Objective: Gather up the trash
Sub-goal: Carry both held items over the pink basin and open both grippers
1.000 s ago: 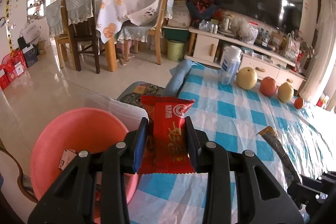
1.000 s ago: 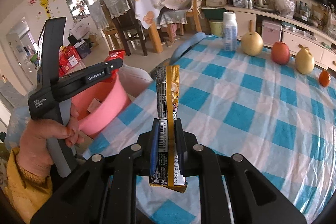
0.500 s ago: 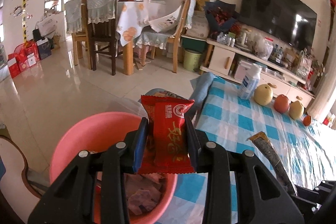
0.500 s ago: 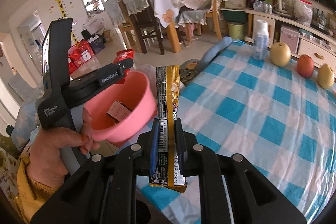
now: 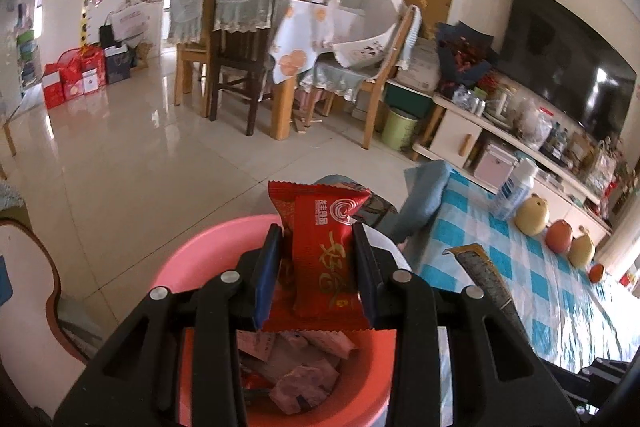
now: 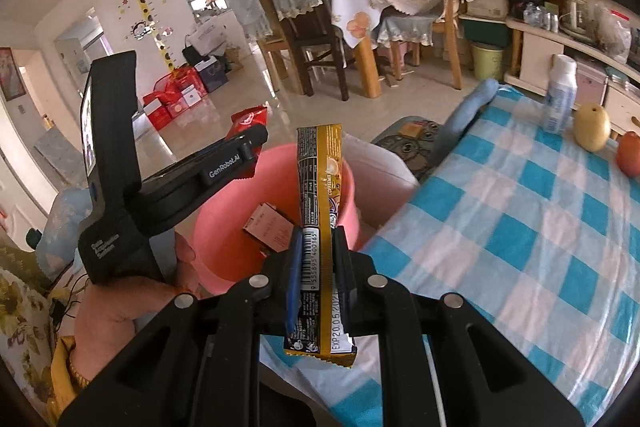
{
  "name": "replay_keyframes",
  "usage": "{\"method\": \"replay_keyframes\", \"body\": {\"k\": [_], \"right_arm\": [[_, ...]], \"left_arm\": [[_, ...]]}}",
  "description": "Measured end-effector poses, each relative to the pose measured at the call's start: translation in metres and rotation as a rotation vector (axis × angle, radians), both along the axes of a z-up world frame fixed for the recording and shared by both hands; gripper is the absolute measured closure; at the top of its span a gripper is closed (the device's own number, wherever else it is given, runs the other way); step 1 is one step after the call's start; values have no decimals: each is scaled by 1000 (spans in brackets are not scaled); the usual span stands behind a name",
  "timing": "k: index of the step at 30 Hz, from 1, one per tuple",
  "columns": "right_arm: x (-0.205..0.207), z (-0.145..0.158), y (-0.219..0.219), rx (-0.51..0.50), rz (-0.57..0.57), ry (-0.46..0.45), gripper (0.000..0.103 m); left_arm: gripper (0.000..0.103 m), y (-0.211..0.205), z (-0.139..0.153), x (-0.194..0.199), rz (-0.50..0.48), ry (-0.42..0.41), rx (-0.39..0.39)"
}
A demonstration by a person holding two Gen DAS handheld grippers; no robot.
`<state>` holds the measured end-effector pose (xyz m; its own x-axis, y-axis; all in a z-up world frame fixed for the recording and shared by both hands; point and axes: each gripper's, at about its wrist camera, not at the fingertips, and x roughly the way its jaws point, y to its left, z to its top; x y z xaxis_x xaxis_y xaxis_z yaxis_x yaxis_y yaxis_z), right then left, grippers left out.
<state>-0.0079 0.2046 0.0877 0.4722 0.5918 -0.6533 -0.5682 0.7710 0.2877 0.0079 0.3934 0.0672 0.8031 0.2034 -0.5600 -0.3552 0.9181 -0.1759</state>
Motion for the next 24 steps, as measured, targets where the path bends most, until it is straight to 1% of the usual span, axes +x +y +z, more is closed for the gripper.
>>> {"method": "replay_keyframes", "body": {"k": [6, 15, 19, 24], "right_arm": [[9, -3, 21, 21, 20, 21, 87], [18, -14, 59, 19, 69, 43, 87], [27, -23, 71, 28, 82, 62, 87], [40, -29, 80, 47, 75, 74, 87]], "left_arm": [[66, 24, -3, -4, 54, 2, -36], [66, 55, -12, -10, 118, 7, -100], [66, 62, -16, -11, 128, 18, -111], [66, 65, -20, -9, 137, 28, -107]]}}
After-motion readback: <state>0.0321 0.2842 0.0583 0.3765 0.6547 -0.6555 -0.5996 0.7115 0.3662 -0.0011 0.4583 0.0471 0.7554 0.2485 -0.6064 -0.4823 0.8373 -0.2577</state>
